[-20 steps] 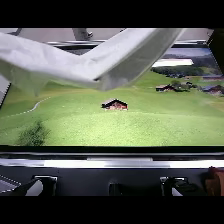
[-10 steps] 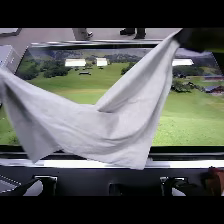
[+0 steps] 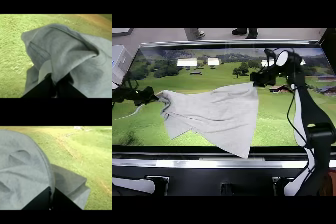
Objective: Fold the clothes and pants, and hang the long-sleeved shirts on hangers.
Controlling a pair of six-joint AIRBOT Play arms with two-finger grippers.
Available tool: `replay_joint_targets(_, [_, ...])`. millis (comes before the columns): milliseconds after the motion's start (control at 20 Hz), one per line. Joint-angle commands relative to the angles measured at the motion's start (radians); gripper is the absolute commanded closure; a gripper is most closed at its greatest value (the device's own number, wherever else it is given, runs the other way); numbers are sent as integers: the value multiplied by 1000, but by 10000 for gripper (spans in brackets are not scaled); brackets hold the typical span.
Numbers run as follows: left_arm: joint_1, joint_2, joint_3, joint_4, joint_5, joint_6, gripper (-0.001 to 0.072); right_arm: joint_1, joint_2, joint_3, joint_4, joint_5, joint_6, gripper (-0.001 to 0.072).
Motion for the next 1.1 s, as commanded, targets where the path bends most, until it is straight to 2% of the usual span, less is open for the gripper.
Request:
replay_joint_targets(0, [3,-138,63,-38,42,26,535,1,-86,1,-43,-81,-8,683])
replay_joint_targets(50, [9,-137,87,-39,32,26,437,1,-83,2,-65,-97,-3,682])
replay_joint_targets(150, [26,-130,157,-39,-45,20,424,1,-74,2,-97,-97,0,671])
replay_joint_targets(250, [52,-109,232,-37,-142,1,227,0,-47,2,-104,-65,-1,492])
replay_joint_targets(300, [67,-91,257,-34,-176,-13,191,0,-23,2,-109,-50,-14,350])
replay_joint_targets(350, [85,-66,270,-34,-206,-29,171,0,4,2,-119,-43,-40,284])
replay_joint_targets(450, [119,-11,270,-22,-272,-50,172,-1,64,2,-147,-38,-101,285])
replay_joint_targets(550, [146,53,243,22,-369,-54,172,-37,112,2,-110,-29,-107,284])
replay_joint_targets(700, [200,214,23,25,-359,-48,173,-131,138,0,4,142,-159,283])
replay_joint_targets(800, [248,346,-213,-35,-312,6,173,-228,142,-44,239,261,-224,284])
replay_joint_targets(900, [296,447,-443,-150,-275,104,173,-311,161,-146,402,329,-253,289])
replay_joint_targets(1050, [311,488,-671,-253,-241,207,173,-379,262,-373,456,304,-313,293])
